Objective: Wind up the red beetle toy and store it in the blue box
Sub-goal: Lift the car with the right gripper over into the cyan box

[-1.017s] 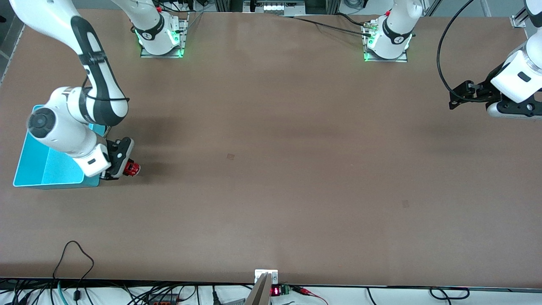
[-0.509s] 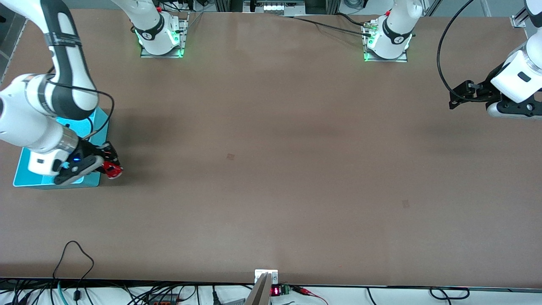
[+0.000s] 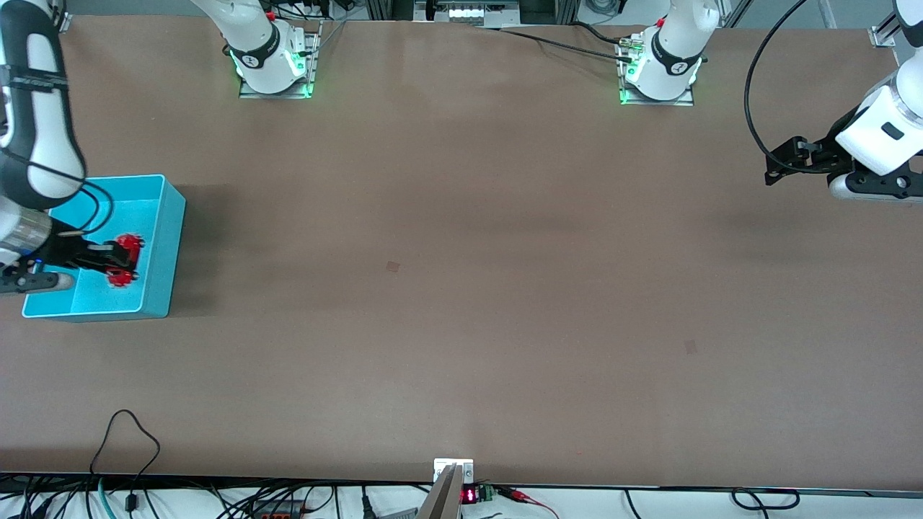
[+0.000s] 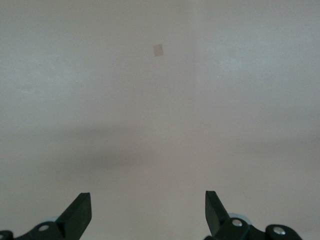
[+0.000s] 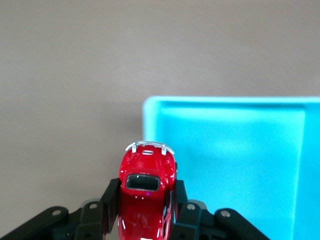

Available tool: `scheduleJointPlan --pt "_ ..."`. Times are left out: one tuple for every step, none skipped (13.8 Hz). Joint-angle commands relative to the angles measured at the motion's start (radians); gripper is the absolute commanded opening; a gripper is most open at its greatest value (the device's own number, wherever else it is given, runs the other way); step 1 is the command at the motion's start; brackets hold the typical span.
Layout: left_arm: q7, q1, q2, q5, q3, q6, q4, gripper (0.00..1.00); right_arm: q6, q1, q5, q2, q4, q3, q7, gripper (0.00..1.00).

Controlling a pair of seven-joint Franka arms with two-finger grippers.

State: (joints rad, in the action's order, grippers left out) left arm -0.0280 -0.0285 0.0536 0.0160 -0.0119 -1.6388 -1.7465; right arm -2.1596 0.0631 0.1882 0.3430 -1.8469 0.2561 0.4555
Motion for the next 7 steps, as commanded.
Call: scheduleJointPlan --pt "-0.027 0.001 -0.017 -0.010 -0.005 0.024 0.035 1.00 -0.014 0.030 -0.085 0.028 0.006 -0.012 -0.017 0.15" --pt "-0.027 0.001 -0.017 -0.008 -0.007 0.025 0.035 1.00 -0.032 0.040 -0.107 0.046 0.006 -0.012 -0.015 0.15" --pt "-0.027 0.001 -0.017 -0.010 -0.005 0.025 0.035 1.00 -0.035 0.065 -0.114 0.060 0.002 -0.012 -0.015 0.15" --pt "-0.027 0.001 -0.017 -0.008 -0.005 0.025 0.035 1.00 -0.039 0.081 -0.116 0.077 -0.005 -0.012 -0.011 0.15" --pt "-0.027 0.001 -0.017 -0.008 -0.005 0.025 0.035 1.00 -0.049 0.089 -0.118 0.097 -0.006 -0.012 -0.011 0.15" --pt "-0.027 0.001 -0.017 -0.010 -0.005 0.025 0.035 1.00 -0.069 0.101 -0.119 0.114 -0.008 -0.012 -0.009 0.15" --pt "-0.027 -0.001 -0.017 -0.008 -0.005 0.024 0.036 1.00 -0.095 0.115 -0.122 0.129 -0.014 -0.014 -0.003 0.16"
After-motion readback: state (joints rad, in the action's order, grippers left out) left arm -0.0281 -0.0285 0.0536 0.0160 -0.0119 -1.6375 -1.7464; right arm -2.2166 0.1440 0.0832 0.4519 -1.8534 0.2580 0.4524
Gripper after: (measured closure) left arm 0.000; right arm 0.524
